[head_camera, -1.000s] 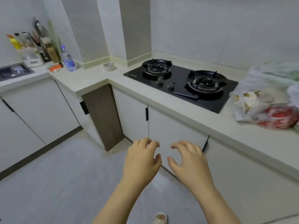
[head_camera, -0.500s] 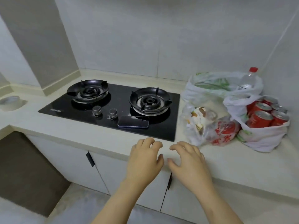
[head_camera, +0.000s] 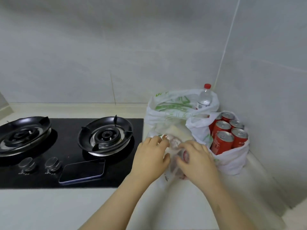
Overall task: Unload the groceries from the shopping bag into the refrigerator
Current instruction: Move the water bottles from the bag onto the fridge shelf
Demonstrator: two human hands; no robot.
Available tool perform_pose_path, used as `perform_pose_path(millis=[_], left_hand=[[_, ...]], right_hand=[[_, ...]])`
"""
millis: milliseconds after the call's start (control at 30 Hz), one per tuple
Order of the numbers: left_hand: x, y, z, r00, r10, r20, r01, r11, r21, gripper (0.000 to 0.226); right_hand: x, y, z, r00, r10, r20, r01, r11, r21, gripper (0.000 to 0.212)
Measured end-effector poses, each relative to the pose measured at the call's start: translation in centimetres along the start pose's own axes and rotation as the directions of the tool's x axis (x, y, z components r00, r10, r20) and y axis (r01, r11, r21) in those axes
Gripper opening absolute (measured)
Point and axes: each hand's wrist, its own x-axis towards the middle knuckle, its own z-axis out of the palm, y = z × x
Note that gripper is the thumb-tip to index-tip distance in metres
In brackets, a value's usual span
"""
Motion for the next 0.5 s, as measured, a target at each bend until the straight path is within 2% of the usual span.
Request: perform_pose_path(millis=[400,500], left_hand=[[15.0,3.2,6.1,0.998,-0.015,0.058,0.018,0.999,-0.047,0.039],[17.6,3.2,7.1,0.999,-0.008,0.032,0.010,0.998,-0.061,0.033]], right_hand=[[13.3,8.1,-3.2,0.998,-0.029,-0.063,0.030,0.999,0.020,0.035],[16.6,9.3,-3.7,0.997,-0.012,-0.070,0.015,0.999,0.041,0.035]])
